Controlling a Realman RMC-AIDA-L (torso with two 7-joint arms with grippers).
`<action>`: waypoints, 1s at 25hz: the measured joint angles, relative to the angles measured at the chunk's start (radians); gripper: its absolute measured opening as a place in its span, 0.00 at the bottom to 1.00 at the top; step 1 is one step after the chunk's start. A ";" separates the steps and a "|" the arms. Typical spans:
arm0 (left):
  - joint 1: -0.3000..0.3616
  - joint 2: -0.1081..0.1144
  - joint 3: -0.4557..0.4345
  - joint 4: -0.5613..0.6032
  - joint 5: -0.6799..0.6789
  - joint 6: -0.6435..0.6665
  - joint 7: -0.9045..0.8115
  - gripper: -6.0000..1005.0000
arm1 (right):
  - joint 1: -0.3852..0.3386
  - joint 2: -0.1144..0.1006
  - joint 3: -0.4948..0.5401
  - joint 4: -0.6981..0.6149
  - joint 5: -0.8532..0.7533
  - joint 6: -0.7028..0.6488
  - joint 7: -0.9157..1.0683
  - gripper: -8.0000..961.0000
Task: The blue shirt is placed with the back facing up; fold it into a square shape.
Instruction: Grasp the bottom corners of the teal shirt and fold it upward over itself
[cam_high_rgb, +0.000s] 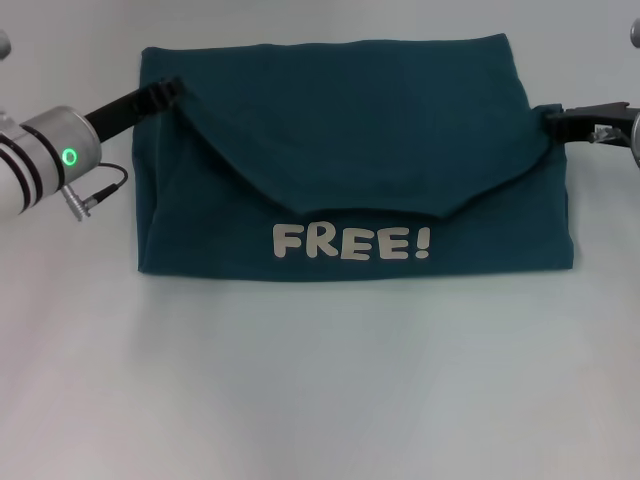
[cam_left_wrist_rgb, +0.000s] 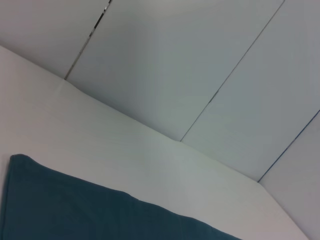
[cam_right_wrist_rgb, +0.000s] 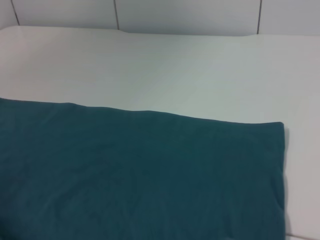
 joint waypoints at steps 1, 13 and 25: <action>0.000 -0.001 0.006 0.000 0.000 0.000 0.000 0.15 | 0.000 0.003 0.000 -0.001 0.000 0.001 0.000 0.13; -0.006 -0.016 0.086 0.003 0.000 -0.004 -0.013 0.16 | -0.013 0.009 -0.002 -0.017 0.000 -0.009 -0.031 0.18; 0.040 -0.016 0.083 0.049 -0.042 0.005 -0.043 0.59 | -0.062 0.006 0.001 -0.125 0.080 -0.130 -0.004 0.45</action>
